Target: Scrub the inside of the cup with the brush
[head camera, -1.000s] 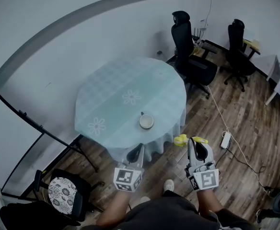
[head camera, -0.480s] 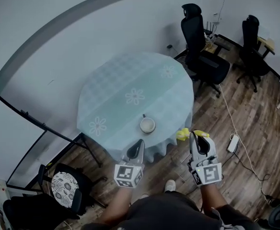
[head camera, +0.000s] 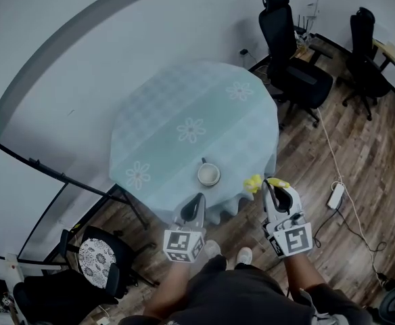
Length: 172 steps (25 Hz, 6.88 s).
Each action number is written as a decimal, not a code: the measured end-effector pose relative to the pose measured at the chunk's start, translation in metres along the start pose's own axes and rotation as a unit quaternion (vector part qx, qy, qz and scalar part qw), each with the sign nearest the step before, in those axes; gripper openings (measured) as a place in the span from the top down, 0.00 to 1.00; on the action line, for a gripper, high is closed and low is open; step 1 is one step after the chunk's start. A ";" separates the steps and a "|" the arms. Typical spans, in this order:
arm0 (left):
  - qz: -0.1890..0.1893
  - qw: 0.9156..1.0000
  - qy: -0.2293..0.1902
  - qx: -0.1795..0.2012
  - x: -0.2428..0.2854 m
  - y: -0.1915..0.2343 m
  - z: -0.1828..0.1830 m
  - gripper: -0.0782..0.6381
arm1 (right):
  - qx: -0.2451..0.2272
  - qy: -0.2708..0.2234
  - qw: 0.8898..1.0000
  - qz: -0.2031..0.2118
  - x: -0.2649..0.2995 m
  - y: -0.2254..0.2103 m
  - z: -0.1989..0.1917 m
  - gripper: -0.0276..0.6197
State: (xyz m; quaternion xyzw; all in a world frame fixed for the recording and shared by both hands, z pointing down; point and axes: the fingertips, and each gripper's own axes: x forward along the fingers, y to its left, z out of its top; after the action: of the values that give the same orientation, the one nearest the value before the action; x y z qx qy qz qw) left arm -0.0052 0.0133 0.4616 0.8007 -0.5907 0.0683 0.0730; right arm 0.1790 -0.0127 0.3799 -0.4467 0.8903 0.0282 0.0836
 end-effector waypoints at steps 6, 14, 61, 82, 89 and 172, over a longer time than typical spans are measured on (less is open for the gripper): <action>-0.004 1.000 -0.003 -0.016 0.022 0.025 -0.001 0.88 | -0.001 0.004 1.000 0.005 0.036 0.004 -0.009 0.90; -0.020 1.000 -0.024 -0.004 0.045 0.066 0.025 0.88 | -0.018 -0.013 1.000 0.016 0.087 0.033 0.010 0.90; -0.009 0.994 0.107 -0.026 0.155 0.136 -0.115 0.13 | 0.007 0.061 0.996 0.061 0.235 0.017 -0.085 0.90; 0.013 0.972 0.233 -0.015 0.212 0.127 -0.243 0.05 | 0.038 0.109 0.988 0.100 0.249 -0.027 -0.172 0.90; 0.024 0.969 0.244 -0.018 0.227 0.129 -0.258 0.05 | 0.047 0.106 0.987 0.115 0.255 -0.033 -0.176 0.90; 0.106 0.971 -0.091 0.195 0.143 0.168 0.134 0.10 | 0.007 -0.196 0.961 0.195 0.216 0.064 0.164 0.90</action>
State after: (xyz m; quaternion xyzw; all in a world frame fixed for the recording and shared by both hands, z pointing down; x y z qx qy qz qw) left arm -0.1213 -0.1961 0.3641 0.7348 -0.6521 0.1165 -0.1457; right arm 0.0210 -0.1243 0.1790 -0.2491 0.9267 0.1249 0.2522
